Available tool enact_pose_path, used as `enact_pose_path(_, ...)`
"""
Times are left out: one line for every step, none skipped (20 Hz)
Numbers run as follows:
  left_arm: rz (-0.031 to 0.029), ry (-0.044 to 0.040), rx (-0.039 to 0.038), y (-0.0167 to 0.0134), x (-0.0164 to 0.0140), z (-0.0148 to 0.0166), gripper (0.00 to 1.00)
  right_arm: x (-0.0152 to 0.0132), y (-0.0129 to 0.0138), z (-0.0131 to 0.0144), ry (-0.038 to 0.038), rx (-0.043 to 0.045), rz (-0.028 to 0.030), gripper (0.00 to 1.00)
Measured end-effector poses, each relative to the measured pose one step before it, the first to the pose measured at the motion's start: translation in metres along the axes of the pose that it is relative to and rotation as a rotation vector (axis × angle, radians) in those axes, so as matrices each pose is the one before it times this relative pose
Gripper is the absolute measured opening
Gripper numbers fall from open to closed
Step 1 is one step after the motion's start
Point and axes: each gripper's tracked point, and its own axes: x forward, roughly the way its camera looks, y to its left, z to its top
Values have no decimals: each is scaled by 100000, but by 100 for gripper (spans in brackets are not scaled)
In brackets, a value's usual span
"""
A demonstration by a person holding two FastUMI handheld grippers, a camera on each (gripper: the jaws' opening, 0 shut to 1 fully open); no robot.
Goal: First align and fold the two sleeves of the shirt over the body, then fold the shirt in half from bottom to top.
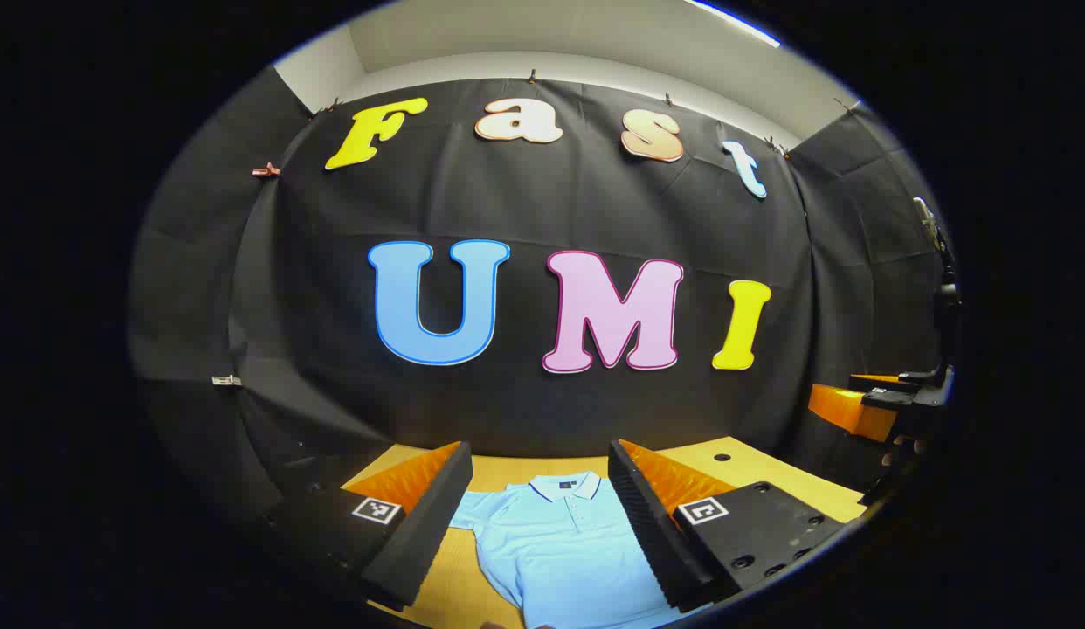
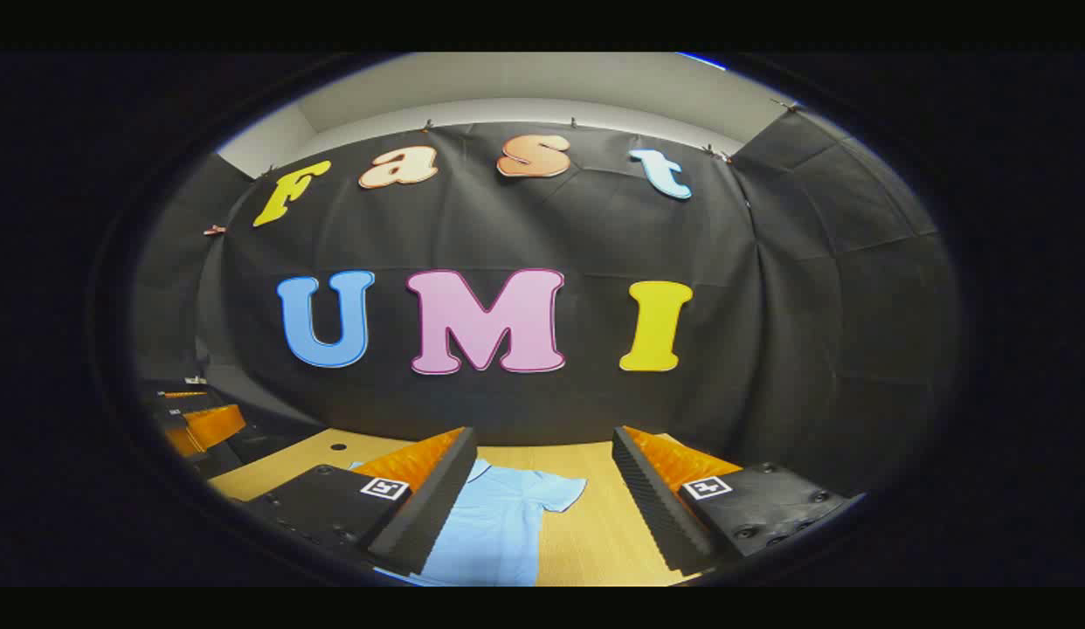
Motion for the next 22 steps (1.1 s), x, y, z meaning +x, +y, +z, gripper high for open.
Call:
enact_pose_path(233,44,407,-9,252,-87,99,245,-52,-229,463,-453,-57,97)
enact_pose_path(262,-110,315,80,190,87,99,156,-85,-140,258,-112,-80,97)
enact_pose_path(453,-113,309,45,101,-83,99,191,-24,-1,-31,42,149,98)
enact_pose_path(639,-324,174,100,153,164,99,144,-26,-125,346,-8,90,98)
enact_pose_path(-309,247,-241,-111,124,-136,99,67,58,-209,264,16,346,98)
enact_pose_path(-172,577,-265,-114,176,-107,99,96,67,-61,77,-261,181,97)
enact_pose_path(228,587,-380,88,143,-210,99,158,-50,-140,140,-93,134,97)
enact_pose_path(-73,240,-645,-74,98,16,99,83,118,-22,92,-82,461,98)
enact_pose_path(151,-387,-66,-56,78,137,99,56,115,-94,162,-139,268,98)
enact_pose_path(864,-472,648,223,164,200,99,161,21,79,-159,-54,148,98)
enact_pose_path(467,-11,626,-15,92,-193,99,-62,18,-17,-128,-96,49,98)
enact_pose_path(-361,200,181,-149,11,-70,99,91,35,14,62,3,13,98)
enact_pose_path(-295,160,-2,-115,10,-9,99,104,25,40,89,233,120,98)
enact_pose_path(-160,116,-54,-93,-41,108,99,74,-46,3,65,244,-15,97)
enact_pose_path(-207,137,-49,-40,-22,-223,99,28,-77,-103,140,48,-115,97)
enact_pose_path(49,85,61,-10,37,19,99,39,-122,-36,121,62,-294,97)
enact_pose_path(-91,62,-19,0,-23,-22,99,64,-66,-11,300,333,-135,97)
enact_pose_path(-165,145,-15,-5,-12,58,99,43,0,-41,234,395,82,98)
enact_pose_path(8,236,0,-32,48,-119,99,2,-27,-14,62,50,42,98)
enact_pose_path(-151,120,-110,-54,60,-59,99,116,-45,49,-120,-291,-20,98)
enact_pose_path(-61,86,11,48,36,-51,99,152,1,113,-219,-246,192,98)
enact_pose_path(149,275,60,35,47,56,99,11,65,47,-109,-266,201,98)
